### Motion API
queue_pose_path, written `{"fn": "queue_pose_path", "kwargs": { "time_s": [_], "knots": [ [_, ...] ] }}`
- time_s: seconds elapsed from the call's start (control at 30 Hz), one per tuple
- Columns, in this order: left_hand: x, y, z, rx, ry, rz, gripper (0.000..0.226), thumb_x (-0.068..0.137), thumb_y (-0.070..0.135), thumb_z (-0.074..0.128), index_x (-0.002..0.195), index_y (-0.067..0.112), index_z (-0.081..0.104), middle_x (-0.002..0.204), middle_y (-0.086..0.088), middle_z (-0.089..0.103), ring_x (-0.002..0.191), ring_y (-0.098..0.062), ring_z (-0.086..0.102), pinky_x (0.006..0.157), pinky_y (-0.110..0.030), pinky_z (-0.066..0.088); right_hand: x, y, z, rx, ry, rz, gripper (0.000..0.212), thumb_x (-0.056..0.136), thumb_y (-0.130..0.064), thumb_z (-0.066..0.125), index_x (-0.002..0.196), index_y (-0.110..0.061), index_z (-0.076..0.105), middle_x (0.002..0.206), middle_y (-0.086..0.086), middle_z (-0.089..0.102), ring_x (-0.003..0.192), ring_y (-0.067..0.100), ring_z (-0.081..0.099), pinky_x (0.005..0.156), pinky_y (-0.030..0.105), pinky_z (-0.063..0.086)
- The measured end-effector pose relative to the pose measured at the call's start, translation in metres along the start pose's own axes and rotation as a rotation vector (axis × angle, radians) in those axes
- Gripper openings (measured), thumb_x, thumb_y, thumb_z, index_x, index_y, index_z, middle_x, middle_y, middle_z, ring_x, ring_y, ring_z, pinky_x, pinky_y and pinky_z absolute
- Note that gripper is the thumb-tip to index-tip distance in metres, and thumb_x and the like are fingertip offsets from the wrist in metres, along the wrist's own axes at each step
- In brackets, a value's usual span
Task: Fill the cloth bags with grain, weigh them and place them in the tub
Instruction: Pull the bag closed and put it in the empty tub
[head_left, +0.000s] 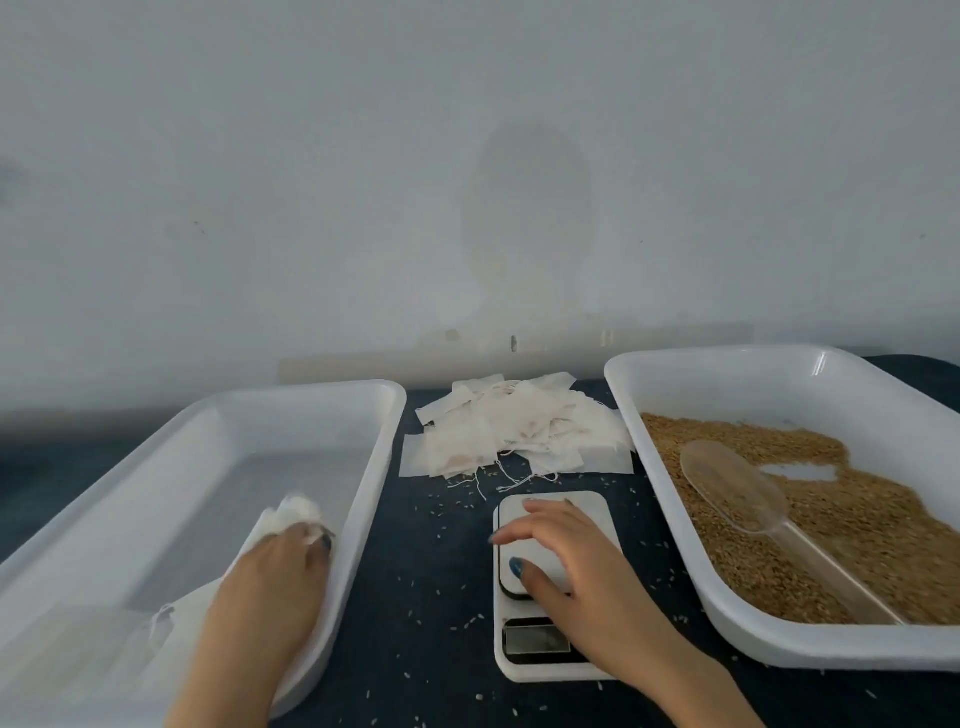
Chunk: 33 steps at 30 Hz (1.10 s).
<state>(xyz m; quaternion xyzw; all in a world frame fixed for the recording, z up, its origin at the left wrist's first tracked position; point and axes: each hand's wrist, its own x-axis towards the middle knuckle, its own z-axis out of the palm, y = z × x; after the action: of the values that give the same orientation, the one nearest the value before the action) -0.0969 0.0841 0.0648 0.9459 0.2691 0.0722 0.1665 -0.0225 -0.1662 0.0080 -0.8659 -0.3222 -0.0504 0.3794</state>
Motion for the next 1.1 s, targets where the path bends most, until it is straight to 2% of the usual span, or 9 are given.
{"fn": "queue_pose_path", "kwargs": {
  "time_s": [0.13,0.23,0.37,0.57,0.73,0.83,0.9,0.97,1.1],
  "knots": [
    [0.003,0.001,0.002,0.008,0.042,0.050,0.020,0.104,0.023,0.035,0.097,0.019,0.054,0.096,-0.006,0.053,0.084,-0.025,0.055,0.081,-0.036,0.048,-0.004,-0.002,-0.007,0.001,-0.061,-0.040,0.025,0.099,-0.029,0.055,0.118,-0.046,0.058,0.131,-0.032,0.049,0.135,-0.020,0.017,0.108,0.006,0.015],
    [0.002,0.016,0.007,0.162,0.115,0.063,0.035,0.102,0.034,0.038,0.135,0.025,0.047,0.128,-0.008,0.055,0.114,-0.028,0.054,0.088,-0.038,0.048,-0.005,0.001,-0.013,-0.012,-0.076,-0.052,0.025,0.098,-0.030,0.056,0.117,-0.047,0.058,0.130,-0.032,0.050,0.135,-0.020,0.016,0.110,0.010,0.017],
    [0.007,0.065,0.034,-0.135,0.431,0.527,0.035,0.088,0.006,0.066,0.122,0.014,0.063,0.135,-0.011,0.057,0.123,-0.032,0.056,0.095,-0.045,0.049,-0.004,0.005,-0.014,0.010,0.003,-0.054,0.024,0.097,-0.028,0.058,0.112,-0.047,0.061,0.127,-0.032,0.052,0.134,-0.017,0.025,0.109,0.008,0.021],
    [0.089,0.107,0.119,-0.206,-0.085,0.491,0.055,0.103,0.009,0.039,0.154,0.024,0.026,0.159,-0.006,0.027,0.146,-0.021,0.027,0.115,-0.037,0.033,-0.001,0.024,-0.011,0.176,0.254,-0.011,0.030,0.092,-0.007,0.061,0.103,-0.035,0.068,0.108,-0.023,0.064,0.116,0.002,0.055,0.095,0.008,0.037],
    [0.139,0.098,0.157,0.003,-0.101,0.341,0.057,0.107,0.028,0.030,0.158,0.013,0.009,0.165,-0.008,0.012,0.152,-0.023,0.011,0.122,-0.040,0.012,-0.001,0.037,-0.006,0.345,0.268,0.086,0.027,0.093,-0.008,0.061,0.099,-0.034,0.069,0.106,-0.020,0.068,0.111,0.002,0.059,0.087,0.004,0.041],
    [0.140,0.097,0.165,-0.005,-0.013,0.304,0.048,0.106,0.037,0.035,0.150,0.017,0.037,0.156,-0.003,0.038,0.142,-0.021,0.035,0.113,-0.037,0.032,0.003,0.039,-0.004,0.342,0.252,0.099,0.030,0.093,-0.007,0.061,0.098,-0.036,0.069,0.107,-0.021,0.067,0.110,0.001,0.059,0.087,0.004,0.041],
    [0.136,0.096,0.164,0.027,0.108,0.287,0.032,0.105,0.038,0.036,0.127,0.023,0.055,0.129,0.000,0.059,0.115,-0.018,0.057,0.083,-0.030,0.047,0.005,0.040,-0.004,0.324,0.252,0.096,0.030,0.093,-0.008,0.061,0.099,-0.037,0.068,0.107,-0.022,0.066,0.111,0.000,0.058,0.088,0.004,0.041],
    [0.129,0.097,0.162,0.051,0.193,0.300,0.027,0.106,0.034,0.035,0.106,0.022,0.059,0.108,0.003,0.064,0.095,-0.017,0.061,0.065,-0.026,0.038,0.006,0.041,-0.004,0.329,0.264,0.103,0.030,0.094,-0.008,0.060,0.099,-0.036,0.068,0.107,-0.022,0.066,0.112,-0.001,0.058,0.087,0.003,0.041],
    [0.127,0.093,0.162,-0.207,0.233,0.261,0.034,0.106,0.030,0.037,0.092,0.012,0.063,0.098,-0.005,0.067,0.094,-0.026,0.063,0.070,-0.034,0.043,0.004,0.046,-0.004,0.332,0.299,0.114,0.032,0.093,-0.004,0.061,0.099,-0.035,0.069,0.107,-0.021,0.067,0.111,0.000,0.058,0.086,0.003,0.041]
  ]
}}
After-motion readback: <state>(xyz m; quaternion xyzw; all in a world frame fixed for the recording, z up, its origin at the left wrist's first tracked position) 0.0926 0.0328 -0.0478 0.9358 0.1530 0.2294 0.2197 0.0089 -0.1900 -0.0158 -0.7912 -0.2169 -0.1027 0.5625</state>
